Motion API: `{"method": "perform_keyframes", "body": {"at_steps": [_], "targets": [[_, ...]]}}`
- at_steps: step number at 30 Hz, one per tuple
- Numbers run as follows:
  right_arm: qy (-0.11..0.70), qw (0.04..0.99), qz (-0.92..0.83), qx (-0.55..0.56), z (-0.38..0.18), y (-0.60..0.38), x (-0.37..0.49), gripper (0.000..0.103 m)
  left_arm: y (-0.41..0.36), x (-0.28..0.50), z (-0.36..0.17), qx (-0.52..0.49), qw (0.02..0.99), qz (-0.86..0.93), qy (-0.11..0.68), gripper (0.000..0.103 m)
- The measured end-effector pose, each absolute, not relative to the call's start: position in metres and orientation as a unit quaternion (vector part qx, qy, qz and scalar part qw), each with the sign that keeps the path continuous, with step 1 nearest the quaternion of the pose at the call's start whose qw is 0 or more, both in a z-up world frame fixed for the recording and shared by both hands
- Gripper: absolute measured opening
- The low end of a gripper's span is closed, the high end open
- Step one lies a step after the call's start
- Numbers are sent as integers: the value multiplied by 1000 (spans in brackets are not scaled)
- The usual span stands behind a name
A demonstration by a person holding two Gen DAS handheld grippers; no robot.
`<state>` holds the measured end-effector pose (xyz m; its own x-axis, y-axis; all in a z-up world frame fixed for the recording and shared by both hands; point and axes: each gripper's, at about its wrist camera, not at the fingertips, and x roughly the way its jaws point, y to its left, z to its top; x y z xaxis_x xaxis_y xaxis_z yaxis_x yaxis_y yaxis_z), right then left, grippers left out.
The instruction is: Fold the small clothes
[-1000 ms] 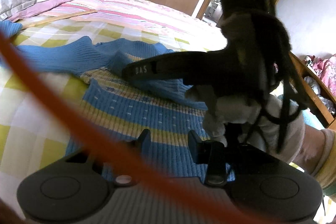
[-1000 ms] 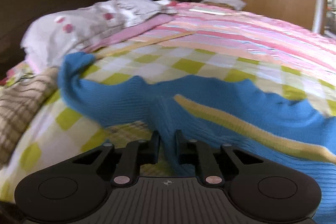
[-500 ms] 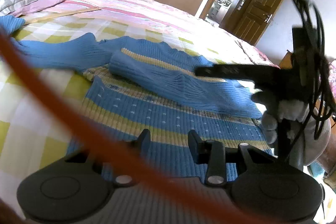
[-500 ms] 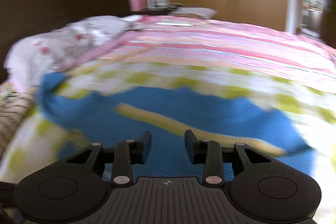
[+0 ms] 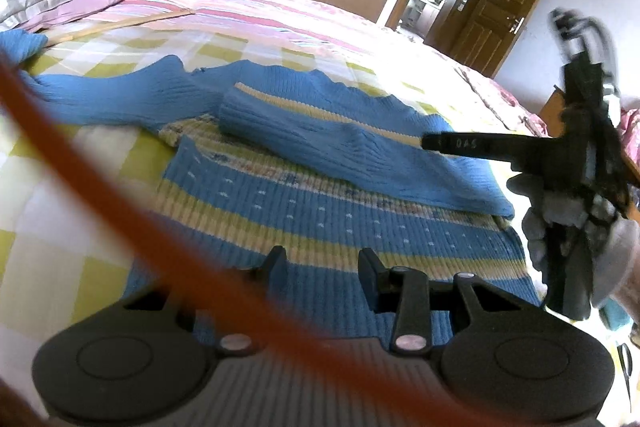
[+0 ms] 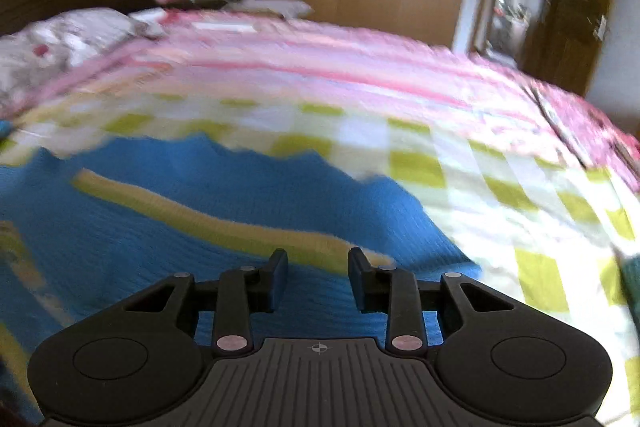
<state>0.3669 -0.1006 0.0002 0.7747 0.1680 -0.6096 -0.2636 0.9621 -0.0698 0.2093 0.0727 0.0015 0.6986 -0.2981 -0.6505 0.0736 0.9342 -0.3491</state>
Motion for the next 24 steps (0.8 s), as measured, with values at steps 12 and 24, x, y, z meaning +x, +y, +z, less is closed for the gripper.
{"method": "perform_keyframes", "body": {"at_steps": [12, 24], "targets": [[302, 874, 348, -155, 4, 1, 337, 35, 86, 207, 8, -161, 915, -85, 360, 44], [366, 881, 291, 73, 11, -40, 387, 6, 87, 208, 7, -153, 917, -87, 358, 44]]}}
